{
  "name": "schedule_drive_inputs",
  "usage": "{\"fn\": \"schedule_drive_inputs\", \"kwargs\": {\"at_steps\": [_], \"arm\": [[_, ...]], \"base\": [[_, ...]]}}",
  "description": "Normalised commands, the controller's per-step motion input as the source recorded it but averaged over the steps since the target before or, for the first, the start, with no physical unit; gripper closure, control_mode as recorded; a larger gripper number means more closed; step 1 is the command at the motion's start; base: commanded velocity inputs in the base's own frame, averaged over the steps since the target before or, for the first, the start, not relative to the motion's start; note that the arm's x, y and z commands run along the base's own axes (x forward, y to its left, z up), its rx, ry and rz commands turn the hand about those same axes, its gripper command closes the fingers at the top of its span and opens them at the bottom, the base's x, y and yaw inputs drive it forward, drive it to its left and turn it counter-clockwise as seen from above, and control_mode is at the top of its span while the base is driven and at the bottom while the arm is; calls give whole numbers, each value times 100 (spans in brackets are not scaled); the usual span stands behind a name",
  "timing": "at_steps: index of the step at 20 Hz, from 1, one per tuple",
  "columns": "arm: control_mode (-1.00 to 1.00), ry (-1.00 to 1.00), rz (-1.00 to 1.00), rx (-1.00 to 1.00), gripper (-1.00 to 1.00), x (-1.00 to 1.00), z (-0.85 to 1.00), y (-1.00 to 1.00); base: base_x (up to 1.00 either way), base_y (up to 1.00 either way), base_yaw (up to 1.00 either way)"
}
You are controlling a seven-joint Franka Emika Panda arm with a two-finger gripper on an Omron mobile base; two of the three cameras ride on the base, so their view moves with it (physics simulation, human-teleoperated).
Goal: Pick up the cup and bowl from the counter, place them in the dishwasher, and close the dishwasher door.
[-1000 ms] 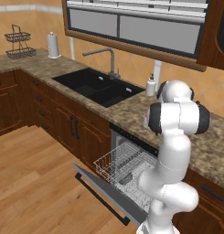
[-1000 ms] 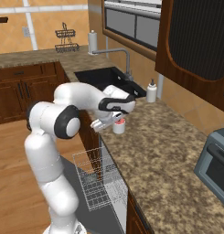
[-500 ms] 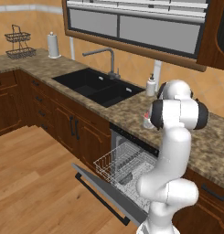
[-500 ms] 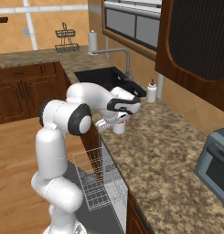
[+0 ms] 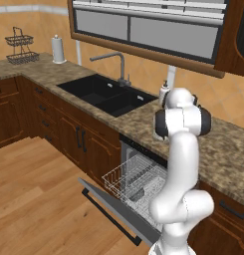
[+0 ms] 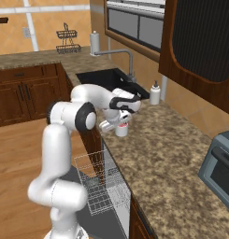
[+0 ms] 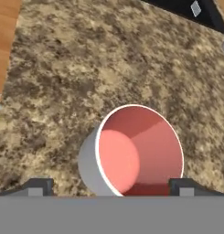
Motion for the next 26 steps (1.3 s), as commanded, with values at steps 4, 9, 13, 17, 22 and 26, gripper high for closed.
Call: {"fn": "schedule_drive_inputs", "kwargs": {"at_steps": [4,9,13,17,22,26], "arm": [[-100,45,0,-10,-100,100,37,47],[-100,45,0,-7,-100,100,35,41],[-100,51,0,-2,100,97,29,35],[-100,49,0,0,100,46,44,13],[-100,41,-1,1,100,1,61,0],[-100,42,-4,3,100,0,61,0]], "base": [[0,0,0],[0,0,0],[0,0,0],[0,0,0],[0,0,0],[0,0,0]]}}
